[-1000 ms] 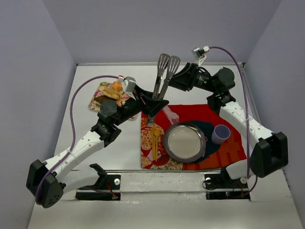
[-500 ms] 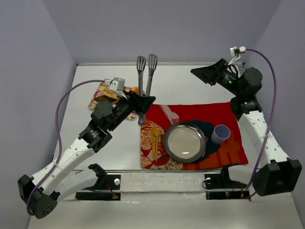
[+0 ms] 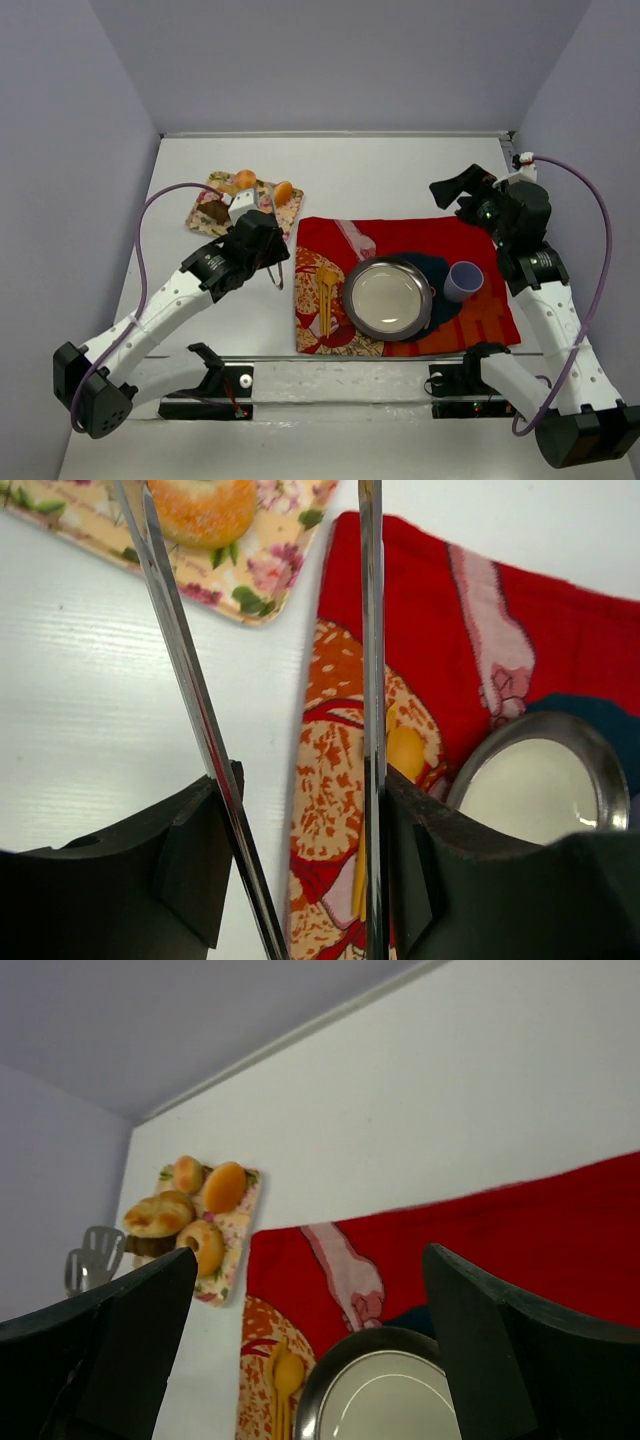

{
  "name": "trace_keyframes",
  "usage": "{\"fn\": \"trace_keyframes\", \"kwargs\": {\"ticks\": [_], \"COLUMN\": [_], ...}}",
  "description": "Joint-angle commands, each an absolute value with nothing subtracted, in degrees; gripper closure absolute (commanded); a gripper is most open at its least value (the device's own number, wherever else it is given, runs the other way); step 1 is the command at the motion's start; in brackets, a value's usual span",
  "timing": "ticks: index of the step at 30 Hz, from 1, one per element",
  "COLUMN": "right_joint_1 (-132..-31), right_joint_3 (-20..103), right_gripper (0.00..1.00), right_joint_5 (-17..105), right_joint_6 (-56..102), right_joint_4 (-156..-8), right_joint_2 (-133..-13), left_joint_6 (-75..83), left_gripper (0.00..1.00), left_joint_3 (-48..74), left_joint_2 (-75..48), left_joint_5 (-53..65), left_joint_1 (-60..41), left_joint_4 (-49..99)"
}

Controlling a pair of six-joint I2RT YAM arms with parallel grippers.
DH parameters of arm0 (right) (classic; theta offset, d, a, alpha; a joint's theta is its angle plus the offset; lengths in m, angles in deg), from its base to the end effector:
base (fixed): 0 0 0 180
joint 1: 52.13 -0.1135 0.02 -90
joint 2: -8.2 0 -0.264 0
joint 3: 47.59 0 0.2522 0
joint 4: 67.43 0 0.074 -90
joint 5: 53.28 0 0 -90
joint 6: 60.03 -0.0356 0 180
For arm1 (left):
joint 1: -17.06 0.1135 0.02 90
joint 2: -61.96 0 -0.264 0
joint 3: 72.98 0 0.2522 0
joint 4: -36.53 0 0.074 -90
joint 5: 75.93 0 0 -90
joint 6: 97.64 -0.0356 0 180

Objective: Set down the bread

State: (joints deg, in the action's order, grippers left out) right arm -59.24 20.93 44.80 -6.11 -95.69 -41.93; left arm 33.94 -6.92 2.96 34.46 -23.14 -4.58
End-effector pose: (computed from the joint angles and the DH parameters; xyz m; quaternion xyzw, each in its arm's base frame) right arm 0.1956 0.0294 0.3770 0.1470 0.7505 0.2864 0.5771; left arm 0.1785 -0.1346 0.3107 -0.0935 0.8681 -0.1840 0.4513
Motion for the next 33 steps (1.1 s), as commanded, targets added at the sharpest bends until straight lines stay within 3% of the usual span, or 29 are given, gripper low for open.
{"fn": "trace_keyframes", "kwargs": {"ticks": [1,6,9,16,33], "right_joint_1": [-59.3,-59.3,-59.3,-59.3,-59.3], "right_joint_3": [19.5,18.5,18.5,18.1,17.1], "right_gripper": [0.0,0.0,0.0,0.0,0.0], "right_joint_5": [40.3,40.3,40.4,40.0,41.6], "right_joint_6": [-1.3,0.4,1.5,2.3,3.1], "right_joint_4": [-99.9,-99.9,-99.9,-99.5,-97.9], "right_joint_2": [-41.9,-41.9,-41.9,-42.6,-43.7], "left_joint_6": [36.5,30.9,30.2,27.3,22.1], "left_gripper": [0.37,0.42,0.44,0.31,0.21], "left_joint_3": [-7.8,-10.2,-9.0,-6.3,2.0], "left_joint_2": [2.0,-2.5,-5.8,-9.3,-21.9], "left_joint_5": [35.7,23.8,23.5,22.8,29.9], "left_joint_1": [-22.3,-15.6,-13.6,-13.2,-12.3], "left_joint_4": [-9.8,-1.7,-3.2,-6.7,-14.0]}}
